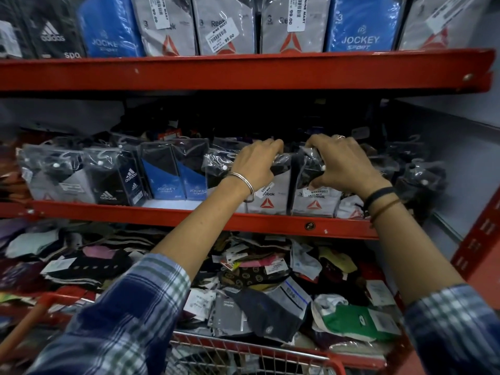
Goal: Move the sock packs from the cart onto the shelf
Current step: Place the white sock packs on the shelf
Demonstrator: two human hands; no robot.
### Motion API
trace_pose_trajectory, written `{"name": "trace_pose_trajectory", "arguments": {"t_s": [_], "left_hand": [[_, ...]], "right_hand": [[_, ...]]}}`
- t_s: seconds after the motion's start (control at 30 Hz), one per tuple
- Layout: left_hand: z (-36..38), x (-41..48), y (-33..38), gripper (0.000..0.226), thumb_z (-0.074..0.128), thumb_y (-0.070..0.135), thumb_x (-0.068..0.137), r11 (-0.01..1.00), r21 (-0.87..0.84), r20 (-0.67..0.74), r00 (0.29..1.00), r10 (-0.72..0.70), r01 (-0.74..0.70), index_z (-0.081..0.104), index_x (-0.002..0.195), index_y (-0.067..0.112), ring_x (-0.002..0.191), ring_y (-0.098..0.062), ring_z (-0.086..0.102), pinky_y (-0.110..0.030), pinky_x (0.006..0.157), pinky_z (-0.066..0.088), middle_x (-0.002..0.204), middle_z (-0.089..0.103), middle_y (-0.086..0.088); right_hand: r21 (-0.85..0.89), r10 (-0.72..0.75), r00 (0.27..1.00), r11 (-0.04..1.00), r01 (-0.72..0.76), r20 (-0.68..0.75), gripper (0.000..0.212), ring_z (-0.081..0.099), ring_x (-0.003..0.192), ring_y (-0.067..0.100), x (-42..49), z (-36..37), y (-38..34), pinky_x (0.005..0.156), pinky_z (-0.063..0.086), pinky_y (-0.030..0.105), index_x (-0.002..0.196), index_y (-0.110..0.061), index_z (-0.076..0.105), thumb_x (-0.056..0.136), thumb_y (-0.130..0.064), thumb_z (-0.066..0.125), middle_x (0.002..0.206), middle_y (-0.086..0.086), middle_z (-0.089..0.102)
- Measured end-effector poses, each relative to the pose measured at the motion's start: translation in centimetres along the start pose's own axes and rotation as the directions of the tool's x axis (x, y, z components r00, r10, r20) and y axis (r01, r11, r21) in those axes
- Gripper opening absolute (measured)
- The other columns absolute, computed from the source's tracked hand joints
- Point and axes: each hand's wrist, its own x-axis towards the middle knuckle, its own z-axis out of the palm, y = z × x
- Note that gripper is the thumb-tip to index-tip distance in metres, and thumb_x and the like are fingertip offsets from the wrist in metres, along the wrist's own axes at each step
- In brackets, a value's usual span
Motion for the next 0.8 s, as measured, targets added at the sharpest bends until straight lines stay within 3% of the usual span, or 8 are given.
{"name": "trace_pose_trajectory", "arguments": {"t_s": [0.17, 0.3, 0.47, 0.6, 0.7, 0.8], "left_hand": [[1.7, -1.2, -0.1, 0.039, 0.066, -0.005, 0.073, 0.999, -0.05, 0.037, 0.999, 0.005, -0.004, 0.052, 0.107, 0.007, 0.097, -0.03, 0.058, -0.039, 0.086, 0.046, 0.108, 0.061, -0.011], [2.2, -1.4, 0.4, 0.049, 0.07, -0.003, 0.07, 1.0, -0.004, 0.025, 1.0, -0.015, 0.015, 0.052, 0.113, 0.01, 0.104, -0.027, 0.053, -0.037, 0.101, 0.038, 0.118, 0.054, -0.009], [2.8, -3.4, 1.0, 0.067, 0.073, 0.004, 0.069, 0.999, 0.027, -0.091, 0.995, -0.034, 0.037, 0.045, 0.129, 0.009, 0.124, -0.029, 0.041, -0.043, 0.115, 0.026, 0.133, 0.045, -0.014], [2.5, -7.0, 0.9, 0.045, 0.067, 0.01, 0.077, 0.997, -0.081, -0.317, 0.948, -0.015, -0.011, 0.052, 0.119, 0.006, 0.122, -0.026, 0.038, -0.043, 0.11, 0.031, 0.127, 0.052, -0.016], [2.6, -10.8, 0.7, 0.034, 0.063, 0.01, 0.079, 0.984, -0.178, -0.386, 0.921, -0.051, -0.02, 0.056, 0.112, 0.005, 0.114, -0.026, 0.047, -0.038, 0.1, 0.038, 0.118, 0.057, -0.015], [3.4, -15.4, 0.4, 0.025, 0.058, 0.011, 0.081, 0.967, -0.255, -0.383, 0.918, -0.103, 0.002, 0.057, 0.105, 0.005, 0.107, -0.025, 0.05, -0.034, 0.092, 0.039, 0.109, 0.059, -0.015]], "right_hand": [[0.066, 0.053, 0.994, 0.996, -0.06, 0.095, 0.082, 0.058, 0.098, 0.035, 0.3, 2.1, 0.4, 0.08, 0.043, 0.041, 0.118, -0.011, 0.047, 0.052, -0.037, 0.089, 0.11, 0.012, 0.063], [0.074, 0.098, 0.988, 0.991, -0.107, 0.118, 0.093, 0.056, 0.111, 0.035, 0.5, 2.3, 0.3, 0.091, 0.043, 0.043, 0.131, -0.013, 0.04, 0.055, -0.039, 0.088, 0.126, 0.012, 0.059], [-0.105, 0.094, 0.995, 0.99, -0.098, -0.044, 0.096, 0.046, 0.122, 0.033, -0.9, 2.8, -0.7, 0.104, 0.033, 0.048, 0.137, -0.013, 0.035, 0.06, -0.043, 0.083, 0.135, 0.011, 0.046], [0.003, 0.037, 0.969, 0.999, -0.038, -0.244, 0.068, 0.054, 0.111, 0.033, -3.8, 3.3, -3.4, 0.096, 0.039, 0.046, 0.125, -0.01, 0.048, 0.069, -0.034, 0.078, 0.124, 0.012, 0.055], [0.183, 0.017, 0.973, 0.983, 0.025, -0.228, 0.048, 0.058, 0.101, 0.03, -6.6, 4.5, -6.5, 0.086, 0.042, 0.041, 0.117, -0.012, 0.052, 0.078, -0.033, 0.069, 0.114, 0.009, 0.059], [0.29, -0.014, 0.987, 0.955, 0.06, -0.158, 0.04, 0.059, 0.096, 0.029, -9.3, 6.8, -9.5, 0.08, 0.045, 0.04, 0.111, -0.013, 0.054, 0.08, -0.036, 0.064, 0.106, 0.008, 0.062]]}}
